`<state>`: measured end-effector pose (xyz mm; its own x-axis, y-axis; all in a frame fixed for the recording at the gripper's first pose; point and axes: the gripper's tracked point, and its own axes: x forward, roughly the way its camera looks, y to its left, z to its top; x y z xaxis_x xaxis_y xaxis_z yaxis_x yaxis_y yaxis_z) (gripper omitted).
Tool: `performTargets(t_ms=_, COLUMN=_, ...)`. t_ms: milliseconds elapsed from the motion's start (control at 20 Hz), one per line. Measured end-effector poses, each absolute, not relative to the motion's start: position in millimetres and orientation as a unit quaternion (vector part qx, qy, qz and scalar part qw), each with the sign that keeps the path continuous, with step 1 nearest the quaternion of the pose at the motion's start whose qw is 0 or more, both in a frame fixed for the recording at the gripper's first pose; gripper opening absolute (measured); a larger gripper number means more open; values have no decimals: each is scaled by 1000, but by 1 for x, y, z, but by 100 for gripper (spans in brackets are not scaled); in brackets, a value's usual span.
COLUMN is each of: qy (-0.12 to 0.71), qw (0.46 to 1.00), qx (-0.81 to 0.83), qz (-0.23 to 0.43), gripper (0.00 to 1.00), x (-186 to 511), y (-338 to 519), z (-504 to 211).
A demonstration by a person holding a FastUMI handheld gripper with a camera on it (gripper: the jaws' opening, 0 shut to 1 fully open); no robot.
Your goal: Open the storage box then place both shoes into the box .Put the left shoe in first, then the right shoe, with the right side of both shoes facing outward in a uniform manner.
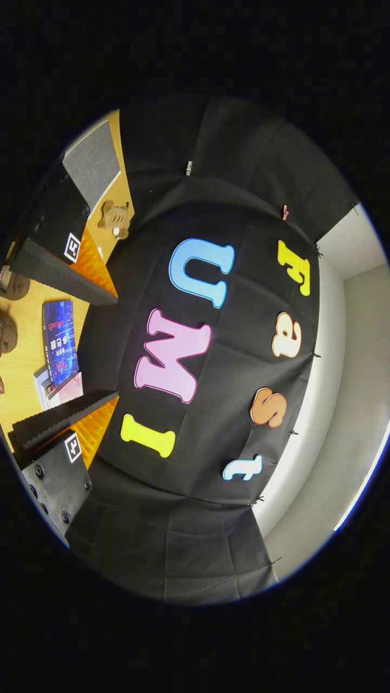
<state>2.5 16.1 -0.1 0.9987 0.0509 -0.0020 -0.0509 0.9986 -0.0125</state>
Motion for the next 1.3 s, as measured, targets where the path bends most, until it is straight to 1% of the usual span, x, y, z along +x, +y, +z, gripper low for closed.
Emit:
performTargets(t_ms=600, qy=-1, qw=999, qx=-8, qz=37, gripper=97, x=-2, y=24, z=0)
performTargets(t_ms=800, qy=-6, qw=999, qx=-2, qz=52, gripper=97, x=-5, y=33, z=5)
performTargets(t_ms=900, qy=-13, qw=996, qx=25, qz=90, gripper=97, x=-7, y=50, z=12)
performTargets(t_ms=1000, qy=-11, qw=985, qx=75, qz=153, gripper=97, x=-13, y=77, z=18)
performTargets(t_ms=1300, qy=66, qw=926, qx=203, qz=312, gripper=97, x=-25, y=150, z=7)
